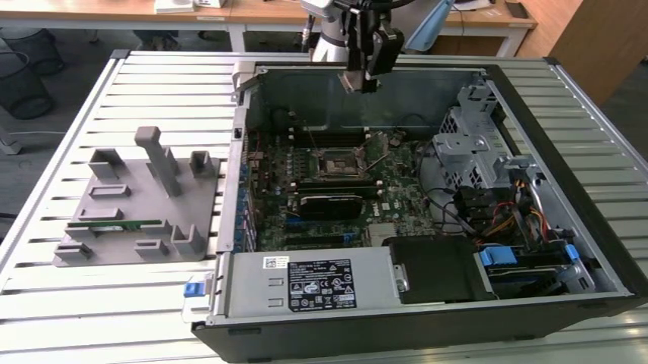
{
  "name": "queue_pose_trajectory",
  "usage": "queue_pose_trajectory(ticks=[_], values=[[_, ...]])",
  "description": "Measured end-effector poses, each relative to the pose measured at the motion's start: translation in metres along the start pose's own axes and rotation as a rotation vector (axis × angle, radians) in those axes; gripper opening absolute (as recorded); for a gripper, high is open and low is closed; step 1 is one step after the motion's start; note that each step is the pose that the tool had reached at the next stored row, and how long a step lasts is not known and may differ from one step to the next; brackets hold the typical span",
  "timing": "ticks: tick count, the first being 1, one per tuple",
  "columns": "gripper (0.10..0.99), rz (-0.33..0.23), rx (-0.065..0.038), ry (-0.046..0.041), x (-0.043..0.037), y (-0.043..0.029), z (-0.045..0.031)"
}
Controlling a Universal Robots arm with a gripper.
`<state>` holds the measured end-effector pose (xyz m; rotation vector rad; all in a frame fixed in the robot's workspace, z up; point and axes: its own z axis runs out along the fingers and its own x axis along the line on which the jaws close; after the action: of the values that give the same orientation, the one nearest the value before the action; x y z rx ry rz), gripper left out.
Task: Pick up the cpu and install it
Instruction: 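Place the cpu into insertion slot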
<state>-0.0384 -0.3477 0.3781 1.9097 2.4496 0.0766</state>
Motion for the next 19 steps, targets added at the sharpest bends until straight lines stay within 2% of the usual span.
queue_pose_trajectory(ticks=[19], values=[[0.529, -0.054, 0.0, 0.0032, 0.0, 0.0, 0.0]])
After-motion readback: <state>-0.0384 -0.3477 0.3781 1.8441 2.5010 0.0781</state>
